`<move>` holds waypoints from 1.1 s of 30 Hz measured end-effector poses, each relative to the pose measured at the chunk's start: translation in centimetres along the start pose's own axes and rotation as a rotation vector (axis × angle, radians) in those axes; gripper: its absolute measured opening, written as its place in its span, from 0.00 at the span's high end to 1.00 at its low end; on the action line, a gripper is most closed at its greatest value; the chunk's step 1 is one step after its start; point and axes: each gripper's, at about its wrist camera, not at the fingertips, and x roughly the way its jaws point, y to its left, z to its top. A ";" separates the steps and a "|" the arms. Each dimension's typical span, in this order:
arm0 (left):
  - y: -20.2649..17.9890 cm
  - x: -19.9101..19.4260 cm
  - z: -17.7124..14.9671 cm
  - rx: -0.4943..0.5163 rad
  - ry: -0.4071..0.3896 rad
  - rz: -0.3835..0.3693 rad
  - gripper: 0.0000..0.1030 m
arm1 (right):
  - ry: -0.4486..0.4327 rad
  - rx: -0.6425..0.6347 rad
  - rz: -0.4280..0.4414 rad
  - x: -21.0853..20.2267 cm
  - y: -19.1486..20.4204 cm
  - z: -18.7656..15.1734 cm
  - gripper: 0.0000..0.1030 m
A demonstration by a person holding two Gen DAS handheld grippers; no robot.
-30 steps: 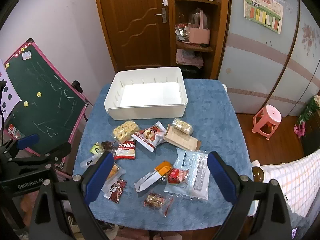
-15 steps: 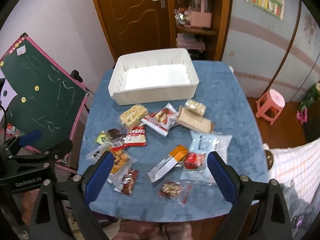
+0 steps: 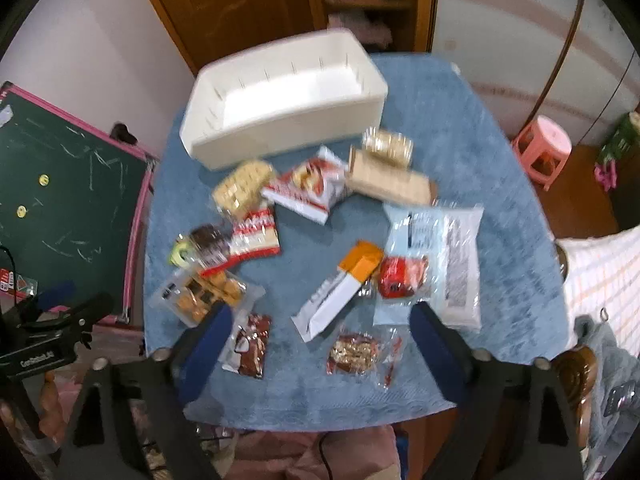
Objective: Organize snacks
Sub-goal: 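Grasp the clear pastry bag with the left tool while the right tool grasps the orange-white bar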
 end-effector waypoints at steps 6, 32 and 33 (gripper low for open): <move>1.5 4.9 -1.3 -0.101 0.144 -0.112 0.03 | 0.165 0.040 0.051 6.5 -1.6 0.4 0.29; 0.5 15.1 -1.2 -0.416 0.287 -0.310 0.48 | 0.387 0.107 0.232 17.0 -1.6 0.3 0.79; 0.6 14.8 -1.2 -0.414 0.283 -0.310 0.50 | 0.380 0.094 0.234 16.6 -1.3 0.3 0.79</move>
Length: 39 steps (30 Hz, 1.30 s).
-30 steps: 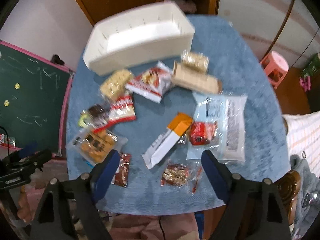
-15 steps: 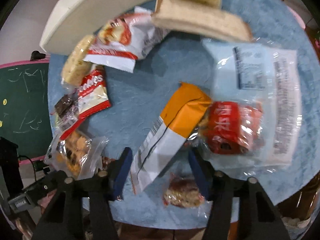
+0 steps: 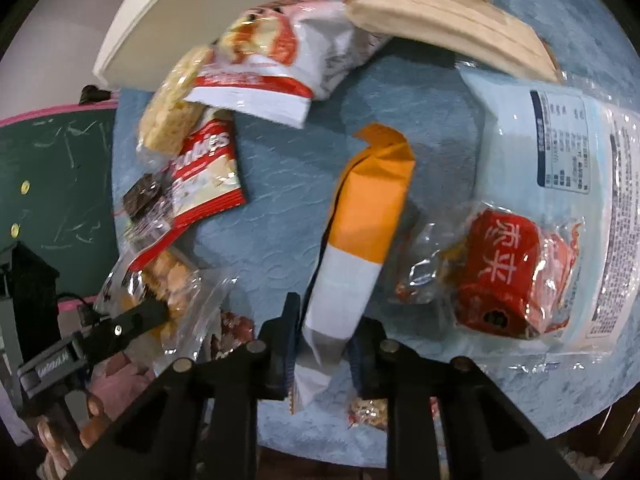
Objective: Organize snacks
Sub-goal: 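Grasp the clear pastry bag with the left tool while the right tool grasps the orange-white bar, then carry both snacks into the white bin and open both tools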
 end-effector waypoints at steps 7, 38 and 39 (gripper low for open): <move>0.1 -1.9 -0.2 0.019 -0.022 -0.010 0.61 | -0.035 -0.069 0.021 -1.6 2.4 -0.5 0.79; -12.3 -17.2 -1.3 0.394 -0.355 -0.070 0.70 | -0.311 -0.261 0.106 -16.1 3.6 1.8 0.79; -13.2 -17.8 -1.0 0.417 -0.382 -0.055 0.70 | -0.324 -0.273 0.100 -16.6 4.0 2.5 0.79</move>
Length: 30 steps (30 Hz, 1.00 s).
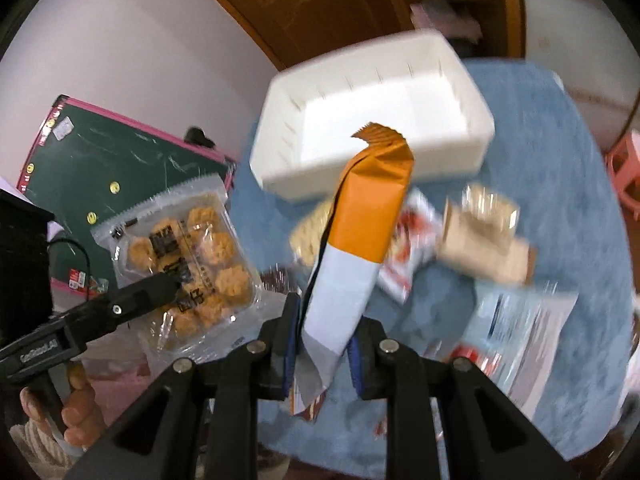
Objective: Organize snacks
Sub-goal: 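Carry both snacks into the white bin and open both tools, then lift both tools away from the bin back over the table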
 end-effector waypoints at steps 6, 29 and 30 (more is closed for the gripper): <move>-3.0 0.4 6.8 0.125 -0.115 0.110 0.70 | -0.085 -0.078 -0.071 -1.1 0.2 7.2 0.79; -1.7 10.2 17.6 0.084 -0.126 0.412 0.12 | -0.039 -0.231 -0.305 7.8 -0.7 15.6 0.26; -1.9 10.0 17.3 0.086 -0.128 0.408 0.12 | -0.049 -0.232 -0.305 7.3 -0.5 15.3 0.26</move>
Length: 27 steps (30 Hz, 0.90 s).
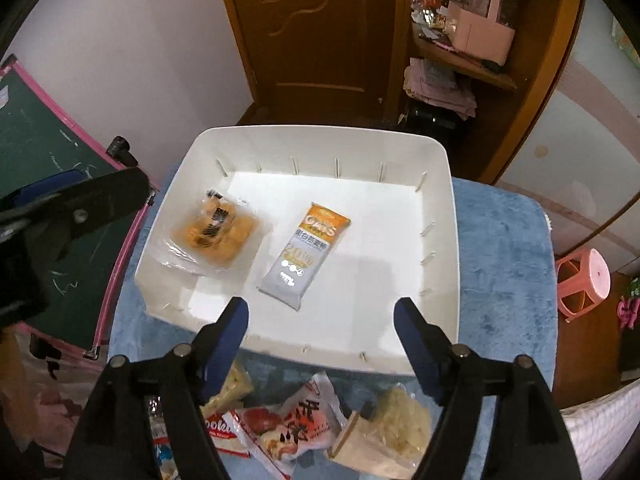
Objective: Organize snacks
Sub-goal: 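Lift both tools away from the bin back over the table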
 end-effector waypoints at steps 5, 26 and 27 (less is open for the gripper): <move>-0.6 -3.3 -1.9 0.016 -0.044 -0.012 0.12 | -0.046 0.034 0.001 -3.0 0.0 -1.2 0.26; -4.1 -17.9 -14.4 0.208 -0.183 -0.171 0.12 | -0.232 0.163 -0.138 -17.2 2.2 -15.3 0.26; -4.7 -18.4 -14.9 0.217 -0.183 -0.176 0.12 | -0.235 0.170 -0.138 -17.4 2.0 -15.9 0.26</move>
